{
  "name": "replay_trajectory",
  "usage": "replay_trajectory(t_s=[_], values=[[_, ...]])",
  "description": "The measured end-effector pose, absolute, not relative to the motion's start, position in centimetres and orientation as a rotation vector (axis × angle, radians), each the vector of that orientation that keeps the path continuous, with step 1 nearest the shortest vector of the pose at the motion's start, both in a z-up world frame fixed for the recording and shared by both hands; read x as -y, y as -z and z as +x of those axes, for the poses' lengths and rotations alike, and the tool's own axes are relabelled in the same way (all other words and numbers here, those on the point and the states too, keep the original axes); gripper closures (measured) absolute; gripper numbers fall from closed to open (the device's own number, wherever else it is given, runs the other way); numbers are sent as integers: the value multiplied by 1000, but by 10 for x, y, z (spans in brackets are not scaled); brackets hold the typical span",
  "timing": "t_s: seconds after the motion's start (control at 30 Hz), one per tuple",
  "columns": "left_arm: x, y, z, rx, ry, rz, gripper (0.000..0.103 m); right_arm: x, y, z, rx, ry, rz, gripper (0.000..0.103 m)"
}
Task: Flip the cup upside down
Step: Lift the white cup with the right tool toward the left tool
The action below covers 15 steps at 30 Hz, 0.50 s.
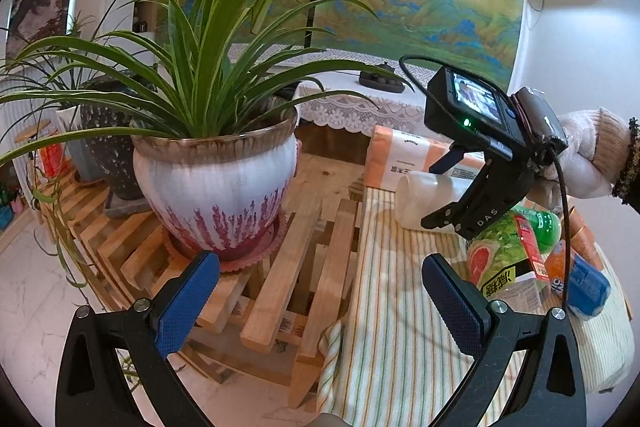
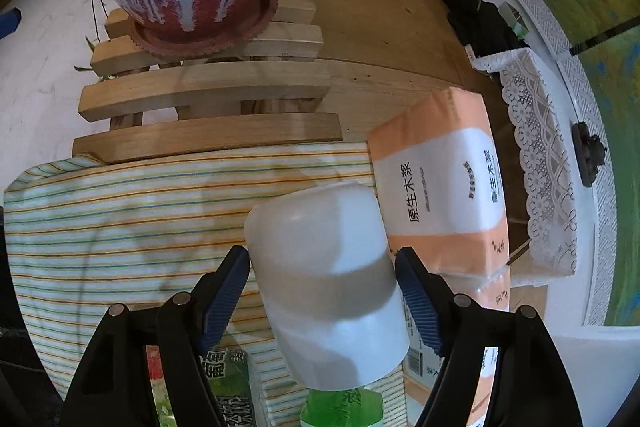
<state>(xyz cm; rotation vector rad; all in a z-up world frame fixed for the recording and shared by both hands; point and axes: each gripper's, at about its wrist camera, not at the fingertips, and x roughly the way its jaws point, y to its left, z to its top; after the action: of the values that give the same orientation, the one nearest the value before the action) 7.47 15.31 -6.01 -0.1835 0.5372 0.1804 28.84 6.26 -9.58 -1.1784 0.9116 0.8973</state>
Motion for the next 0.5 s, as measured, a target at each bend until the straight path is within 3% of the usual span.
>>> replay_trajectory(t_s=[0.17,0.5], values=[[-154,60,74,-535,-182,-189,0,-69,108,286,-895,-857,-1255,25],[-153,56,68,-528,-189,-190,0,-74,90,282,-845,-871,-1156,29]])
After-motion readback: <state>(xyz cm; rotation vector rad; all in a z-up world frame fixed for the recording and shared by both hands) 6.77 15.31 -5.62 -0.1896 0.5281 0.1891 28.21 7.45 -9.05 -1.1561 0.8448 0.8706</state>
